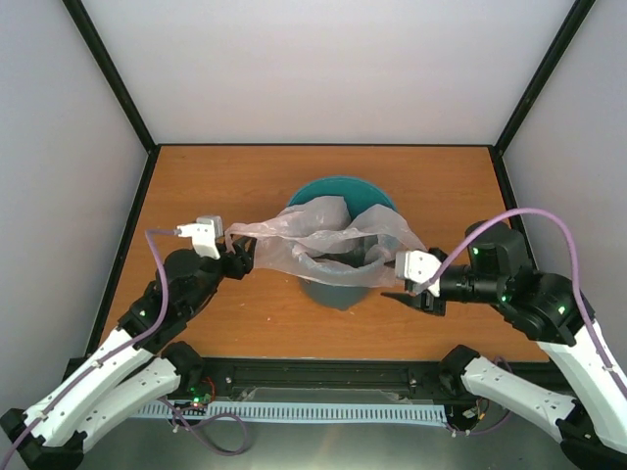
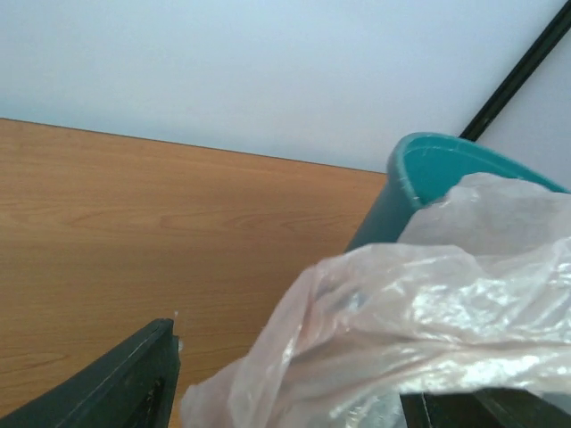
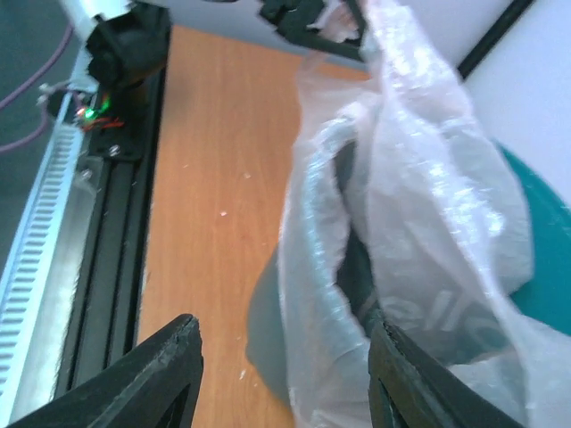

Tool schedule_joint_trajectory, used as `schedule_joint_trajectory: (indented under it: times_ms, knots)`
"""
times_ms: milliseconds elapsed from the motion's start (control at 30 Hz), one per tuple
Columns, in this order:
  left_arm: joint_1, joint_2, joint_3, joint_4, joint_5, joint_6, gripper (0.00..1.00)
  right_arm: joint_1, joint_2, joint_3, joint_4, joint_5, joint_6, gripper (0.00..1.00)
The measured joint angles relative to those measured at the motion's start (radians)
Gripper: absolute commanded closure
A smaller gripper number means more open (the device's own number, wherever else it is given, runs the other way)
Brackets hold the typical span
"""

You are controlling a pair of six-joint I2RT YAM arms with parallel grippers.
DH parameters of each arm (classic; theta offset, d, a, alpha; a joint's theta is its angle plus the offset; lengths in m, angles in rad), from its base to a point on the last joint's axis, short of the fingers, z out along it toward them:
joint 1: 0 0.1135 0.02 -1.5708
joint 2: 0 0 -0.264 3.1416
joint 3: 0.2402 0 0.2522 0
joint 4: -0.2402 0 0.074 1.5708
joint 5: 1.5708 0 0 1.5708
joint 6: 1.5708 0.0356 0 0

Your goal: Put the trash bags into the trash bin

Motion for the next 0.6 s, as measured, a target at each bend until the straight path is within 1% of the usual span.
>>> schedule_joint_trajectory:
  times_ms: [67,167,300,367,600]
  knots:
    - [0.000,-0.011,0.005,-0.002,0.018,0.018,0.32,0.000,0.014,0.037,0.018,0.035,0.032,0.43]
    - [0.000,-0.010,0.023,-0.006,0.049,0.041,0.32,0.000,0.059,0.055,0.052,0.140,0.050,0.42]
    - [0.000,-0.005,0.035,-0.014,0.100,0.067,0.32,0.000,0.146,0.045,0.079,0.268,0.050,0.45]
    - [0.000,-0.004,0.037,-0.018,0.134,0.084,0.32,0.000,0.177,0.035,0.093,0.309,0.051,0.47]
    - [0.000,-0.018,0.038,-0.022,0.228,0.134,0.32,0.000,0.188,0.044,0.138,0.398,0.054,0.52]
